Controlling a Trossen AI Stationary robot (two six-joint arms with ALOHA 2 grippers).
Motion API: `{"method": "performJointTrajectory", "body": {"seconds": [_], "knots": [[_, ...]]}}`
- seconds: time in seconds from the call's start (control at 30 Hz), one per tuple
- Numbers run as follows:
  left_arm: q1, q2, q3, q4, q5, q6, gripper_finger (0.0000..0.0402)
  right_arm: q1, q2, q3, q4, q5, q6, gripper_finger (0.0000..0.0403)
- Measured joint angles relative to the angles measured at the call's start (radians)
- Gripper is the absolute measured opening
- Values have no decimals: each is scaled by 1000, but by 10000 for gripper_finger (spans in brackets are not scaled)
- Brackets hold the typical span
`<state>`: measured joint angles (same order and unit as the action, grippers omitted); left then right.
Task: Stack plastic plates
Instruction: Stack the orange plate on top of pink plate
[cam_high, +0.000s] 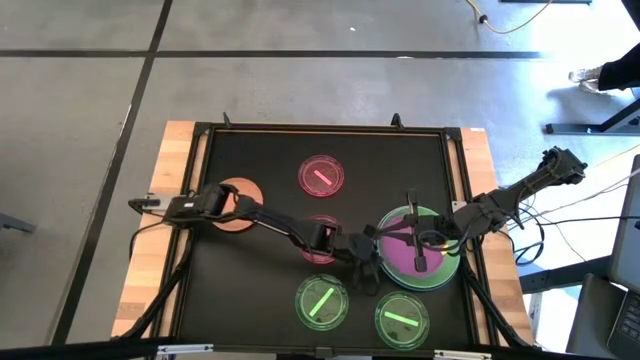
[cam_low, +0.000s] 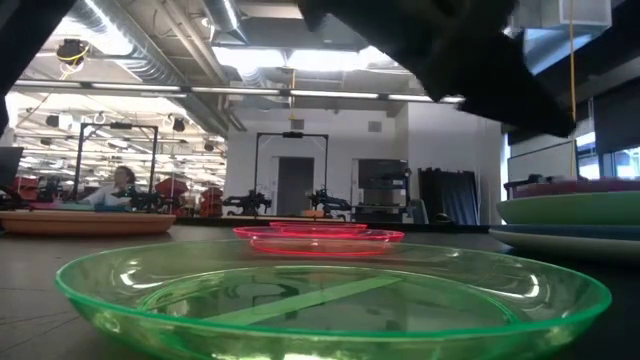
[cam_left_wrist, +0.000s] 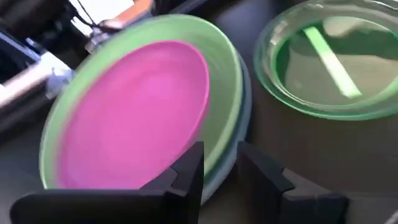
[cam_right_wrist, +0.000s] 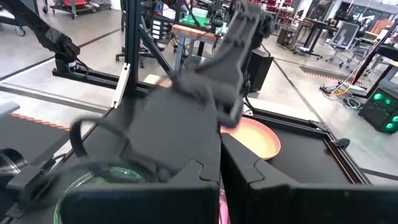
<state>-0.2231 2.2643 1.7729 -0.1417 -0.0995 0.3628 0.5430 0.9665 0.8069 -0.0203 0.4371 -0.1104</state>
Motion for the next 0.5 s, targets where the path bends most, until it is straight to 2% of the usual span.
{"method": "performJointTrajectory", "body": {"seconds": [0.3, 0.4, 0.5], "knots": [[-45, -157, -19, -372, -82, -124, 90, 0, 0, 0, -5, 0, 0, 3], [-77, -241, -89, -462, -128, -189, 90, 0, 0, 0, -7, 0, 0, 3], [-104, -359, -205, -481, -187, -291, 90, 0, 0, -1, -7, 7, -3, 3]]}}
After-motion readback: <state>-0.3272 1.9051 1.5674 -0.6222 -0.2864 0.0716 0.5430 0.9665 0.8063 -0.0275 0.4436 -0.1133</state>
